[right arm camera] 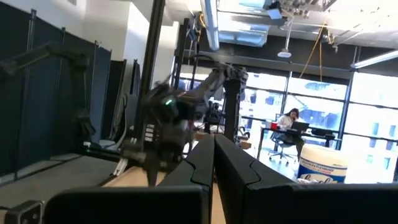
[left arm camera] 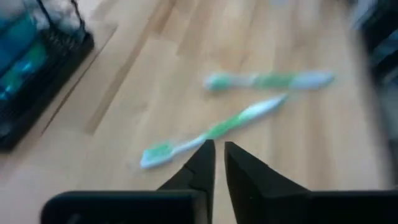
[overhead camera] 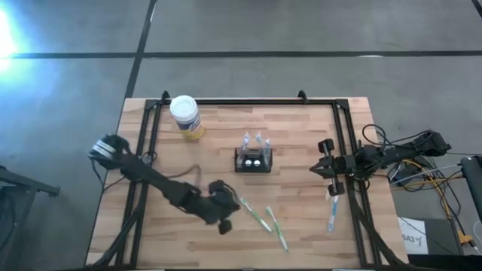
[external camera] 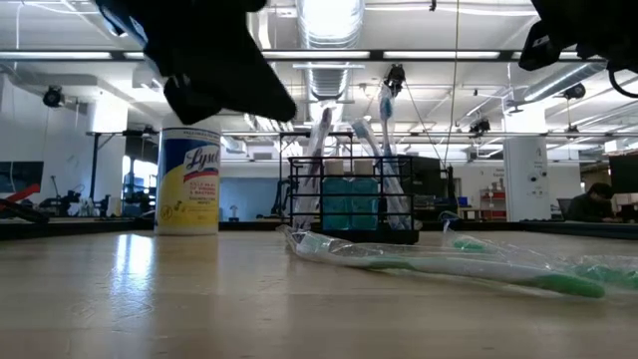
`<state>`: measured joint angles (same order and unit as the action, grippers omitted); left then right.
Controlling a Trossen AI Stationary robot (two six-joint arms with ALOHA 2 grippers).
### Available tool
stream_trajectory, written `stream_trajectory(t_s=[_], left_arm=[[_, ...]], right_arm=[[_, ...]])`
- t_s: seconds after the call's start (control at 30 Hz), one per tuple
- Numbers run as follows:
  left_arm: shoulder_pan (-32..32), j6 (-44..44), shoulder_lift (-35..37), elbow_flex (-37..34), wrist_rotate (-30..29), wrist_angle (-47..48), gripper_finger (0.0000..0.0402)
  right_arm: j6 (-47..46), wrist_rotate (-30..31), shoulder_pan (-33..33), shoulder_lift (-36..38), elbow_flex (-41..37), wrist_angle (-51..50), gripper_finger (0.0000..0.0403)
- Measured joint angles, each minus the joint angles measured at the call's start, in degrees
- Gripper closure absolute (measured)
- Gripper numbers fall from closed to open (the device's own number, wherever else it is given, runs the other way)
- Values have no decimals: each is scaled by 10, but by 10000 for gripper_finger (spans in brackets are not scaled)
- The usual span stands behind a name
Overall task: Pick & Place toothbrushing station
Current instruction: Put the left green toothbrush into the wire organizer
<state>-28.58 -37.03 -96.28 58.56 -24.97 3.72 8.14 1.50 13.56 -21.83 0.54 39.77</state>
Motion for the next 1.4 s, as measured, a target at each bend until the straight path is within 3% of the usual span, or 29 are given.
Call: stream_trajectory(t_s=[0.13, 0.3, 0.5, 0.6, 0.83, 1.0, 1.2, 1.4], left_arm=[[6, -23, -75, 110, -21, 152, 323], [20, -139, -133, 217, -17, 279, 274], [37, -156, -193, 295, 15, 306, 251], [47, -156, -226, 316, 46, 313, 252], [64, -184, -260, 325, 48, 324, 263], [66, -183, -255, 308, 47, 379, 274], [63, -116, -239, 303, 49, 486, 286], [60, -87, -202, 315, -11, 481, 294]], right_arm=[[-17, 0, 0, 1, 3, -1, 394], [-20, 0, 0, 0, 7, -1, 394], [-20, 0, 0, 0, 7, -2, 394], [-22, 0, 0, -1, 7, -6, 394], [-22, 0, 0, -1, 7, -14, 394], [-22, 0, 0, -1, 7, -17, 394], [-20, 0, 0, -1, 7, -18, 394], [-17, 0, 0, 0, 8, -15, 394]])
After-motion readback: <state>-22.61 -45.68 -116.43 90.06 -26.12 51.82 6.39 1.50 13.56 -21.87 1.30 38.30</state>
